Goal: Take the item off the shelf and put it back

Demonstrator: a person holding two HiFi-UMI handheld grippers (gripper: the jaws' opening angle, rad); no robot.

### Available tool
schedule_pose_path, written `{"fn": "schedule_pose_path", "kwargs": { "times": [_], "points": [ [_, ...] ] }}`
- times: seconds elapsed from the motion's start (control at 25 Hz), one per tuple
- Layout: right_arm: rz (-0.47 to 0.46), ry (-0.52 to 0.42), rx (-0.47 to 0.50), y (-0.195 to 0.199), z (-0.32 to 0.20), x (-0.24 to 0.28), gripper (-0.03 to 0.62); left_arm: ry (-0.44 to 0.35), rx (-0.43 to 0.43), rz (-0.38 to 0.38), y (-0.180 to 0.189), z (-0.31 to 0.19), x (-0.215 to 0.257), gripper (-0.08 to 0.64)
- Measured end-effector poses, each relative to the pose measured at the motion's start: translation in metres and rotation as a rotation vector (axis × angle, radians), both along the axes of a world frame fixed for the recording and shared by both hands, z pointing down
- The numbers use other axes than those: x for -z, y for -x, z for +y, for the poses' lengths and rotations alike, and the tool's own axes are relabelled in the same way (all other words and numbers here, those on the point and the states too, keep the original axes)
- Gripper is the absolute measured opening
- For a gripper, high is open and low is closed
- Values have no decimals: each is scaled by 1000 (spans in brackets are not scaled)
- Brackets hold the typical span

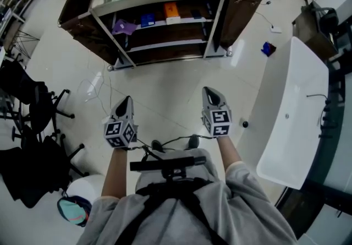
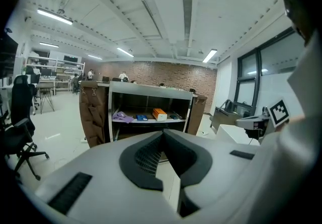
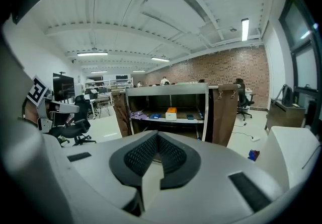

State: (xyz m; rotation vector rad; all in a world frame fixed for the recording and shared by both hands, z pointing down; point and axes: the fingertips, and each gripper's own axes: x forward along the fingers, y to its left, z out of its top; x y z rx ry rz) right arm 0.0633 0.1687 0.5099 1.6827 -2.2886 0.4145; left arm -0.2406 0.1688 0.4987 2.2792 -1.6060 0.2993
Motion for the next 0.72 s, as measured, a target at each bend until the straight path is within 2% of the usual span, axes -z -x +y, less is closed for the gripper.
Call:
{"fn": "schedule_pose_path", "kwargs": {
  "times": [0.24, 0.44, 0.72],
  "points": [
    [-43, 10, 57, -18, -9, 3, 9, -13, 23, 28, -33, -9, 11, 8],
    [-58, 28, 67, -28, -28, -2, 9, -23, 7, 0, -54, -29, 18, 8],
    [-76, 32, 31, -4, -72, -7, 9, -14, -58, -4, -60, -86, 12, 8]
  ]
}}
